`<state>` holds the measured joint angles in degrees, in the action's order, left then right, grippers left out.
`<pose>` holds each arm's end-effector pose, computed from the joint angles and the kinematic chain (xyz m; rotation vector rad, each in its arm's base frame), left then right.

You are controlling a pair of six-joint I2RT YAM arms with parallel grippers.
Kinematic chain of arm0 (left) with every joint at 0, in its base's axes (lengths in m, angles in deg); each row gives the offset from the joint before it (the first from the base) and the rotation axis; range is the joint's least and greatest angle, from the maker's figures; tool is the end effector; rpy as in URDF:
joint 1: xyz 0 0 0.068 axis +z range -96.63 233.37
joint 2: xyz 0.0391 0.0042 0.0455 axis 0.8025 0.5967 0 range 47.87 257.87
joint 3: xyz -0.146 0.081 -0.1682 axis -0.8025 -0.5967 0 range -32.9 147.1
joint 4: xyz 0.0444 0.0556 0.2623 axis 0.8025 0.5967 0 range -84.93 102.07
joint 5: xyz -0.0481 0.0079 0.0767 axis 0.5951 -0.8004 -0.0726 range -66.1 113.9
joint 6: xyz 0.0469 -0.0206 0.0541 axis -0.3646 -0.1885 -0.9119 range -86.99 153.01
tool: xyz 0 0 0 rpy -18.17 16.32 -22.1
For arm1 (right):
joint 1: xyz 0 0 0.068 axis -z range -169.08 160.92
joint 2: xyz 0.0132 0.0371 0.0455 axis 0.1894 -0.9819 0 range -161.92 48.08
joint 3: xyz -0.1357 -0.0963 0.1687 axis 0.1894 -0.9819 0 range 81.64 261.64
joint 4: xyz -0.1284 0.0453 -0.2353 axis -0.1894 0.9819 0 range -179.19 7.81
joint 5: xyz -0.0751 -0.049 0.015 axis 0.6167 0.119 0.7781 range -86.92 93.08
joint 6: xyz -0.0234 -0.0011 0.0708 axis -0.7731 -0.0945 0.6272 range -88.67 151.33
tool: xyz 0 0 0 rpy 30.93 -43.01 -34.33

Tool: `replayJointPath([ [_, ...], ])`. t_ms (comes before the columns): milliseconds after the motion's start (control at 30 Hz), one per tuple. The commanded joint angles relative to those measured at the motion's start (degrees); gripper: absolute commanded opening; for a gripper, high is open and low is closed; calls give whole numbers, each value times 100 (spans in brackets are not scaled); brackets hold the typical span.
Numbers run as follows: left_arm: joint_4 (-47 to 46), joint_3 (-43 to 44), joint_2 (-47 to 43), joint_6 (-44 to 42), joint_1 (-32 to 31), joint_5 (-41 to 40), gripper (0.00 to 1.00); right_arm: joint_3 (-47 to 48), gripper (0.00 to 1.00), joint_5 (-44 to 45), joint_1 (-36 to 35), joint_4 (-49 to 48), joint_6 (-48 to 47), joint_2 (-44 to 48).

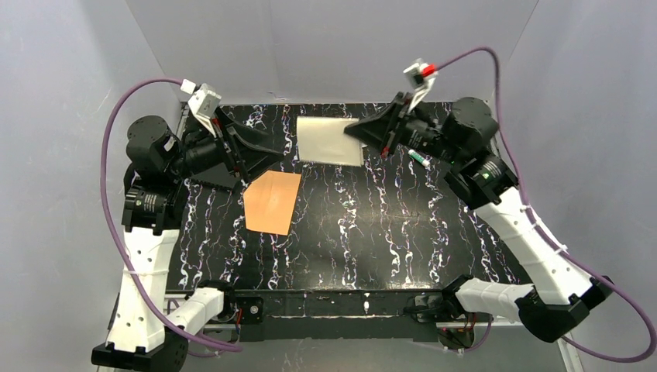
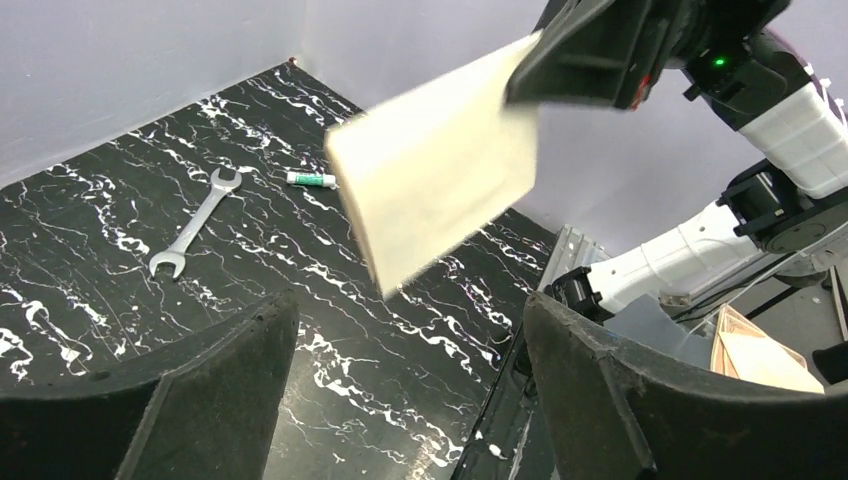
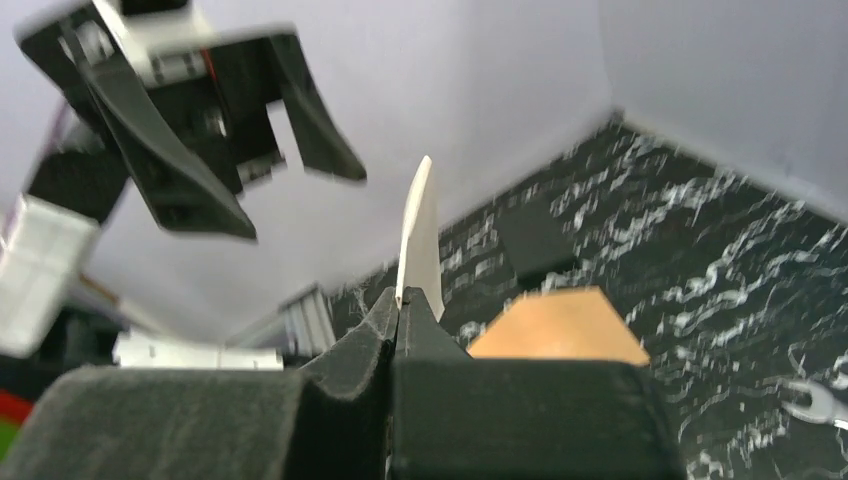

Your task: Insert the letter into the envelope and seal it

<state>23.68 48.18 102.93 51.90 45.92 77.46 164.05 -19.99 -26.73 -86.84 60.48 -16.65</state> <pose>0.1957 -0.0764 0.4800 0.6487 1.4459 -1.0317 0.2035 0.1879 0.4882 -0.4728 1.3556 1.2371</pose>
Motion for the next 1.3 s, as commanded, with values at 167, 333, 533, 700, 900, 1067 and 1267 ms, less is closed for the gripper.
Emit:
replayJointPath([
  [167, -381, -39, 321, 191, 17, 799, 85, 509, 1, -2865, -23, 1437, -898, -617],
  [333, -550, -506, 517, 684, -297, 1834, 80, 240, 1, -3412, -30, 779, -492, -554],
  [533, -1049, -835, 534, 1191, -844, 2299, 75, 272, 1, -3681, -64, 979, -520, -727],
  [700, -2160, -1170, 524, 2044, -994, 2370, 61, 302, 1, -3738, -100, 1125, -628, -809],
  [900, -2085, -1229, 780, 2103, -1454, 2184, 36, 335, 1, -3743, -142, 1158, -655, -888],
  [1067, -1991, -1278, 815, 2034, -1535, 2050, 20, 485, 1, -3655, -142, 1425, -810, -945],
  [1267, -1471, -1180, 820, 1595, -1539, 2039, 0, 635, 1, -3614, -145, 1419, -699, -931],
])
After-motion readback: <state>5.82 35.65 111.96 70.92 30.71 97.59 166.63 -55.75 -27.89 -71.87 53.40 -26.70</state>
